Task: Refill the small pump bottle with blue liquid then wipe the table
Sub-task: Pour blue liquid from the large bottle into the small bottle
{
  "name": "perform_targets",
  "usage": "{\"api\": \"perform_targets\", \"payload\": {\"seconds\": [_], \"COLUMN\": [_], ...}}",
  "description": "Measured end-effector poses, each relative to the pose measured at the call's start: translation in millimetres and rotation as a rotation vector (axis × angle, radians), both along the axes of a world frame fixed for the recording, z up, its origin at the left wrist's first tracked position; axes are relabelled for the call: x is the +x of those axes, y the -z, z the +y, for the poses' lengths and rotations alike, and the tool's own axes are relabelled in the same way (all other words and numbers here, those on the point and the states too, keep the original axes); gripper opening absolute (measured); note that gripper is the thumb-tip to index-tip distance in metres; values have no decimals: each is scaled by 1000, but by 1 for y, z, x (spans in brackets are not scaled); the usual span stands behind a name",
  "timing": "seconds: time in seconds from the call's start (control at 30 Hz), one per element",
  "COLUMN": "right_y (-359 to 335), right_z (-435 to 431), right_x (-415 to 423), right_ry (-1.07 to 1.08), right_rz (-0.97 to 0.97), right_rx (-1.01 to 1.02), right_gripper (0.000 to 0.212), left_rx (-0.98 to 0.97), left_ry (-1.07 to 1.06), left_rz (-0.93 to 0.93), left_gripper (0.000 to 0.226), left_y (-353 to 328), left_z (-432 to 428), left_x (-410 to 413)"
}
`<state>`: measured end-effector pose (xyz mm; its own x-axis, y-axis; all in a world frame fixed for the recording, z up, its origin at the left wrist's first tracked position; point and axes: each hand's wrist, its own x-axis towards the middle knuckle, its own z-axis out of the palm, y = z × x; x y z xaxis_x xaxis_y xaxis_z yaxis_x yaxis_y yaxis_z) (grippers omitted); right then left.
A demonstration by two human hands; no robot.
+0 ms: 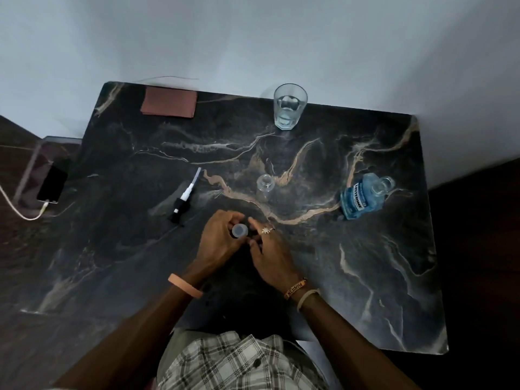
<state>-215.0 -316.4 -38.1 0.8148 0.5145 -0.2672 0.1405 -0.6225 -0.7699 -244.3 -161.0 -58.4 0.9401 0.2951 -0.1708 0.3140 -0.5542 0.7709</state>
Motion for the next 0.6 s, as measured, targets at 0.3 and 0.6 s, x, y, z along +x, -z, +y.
{"api": "perform_targets", "payload": {"seconds": [0.3,0.6], "right_y": [8,-3], "right_z": [5,-39], "right_x": [-1,25], "right_ry": [-8,280], "right_rz": [21,-71], "right_rx": [-44,-59], "right_gripper": [47,44], "left_rx": [92,23], "left_ry": [116,71], "left_rz": [-18,-84], "left_gripper": [58,72], "left_y": [16,-8], "left_z": [7,17], "left_x": [-7,17]}}
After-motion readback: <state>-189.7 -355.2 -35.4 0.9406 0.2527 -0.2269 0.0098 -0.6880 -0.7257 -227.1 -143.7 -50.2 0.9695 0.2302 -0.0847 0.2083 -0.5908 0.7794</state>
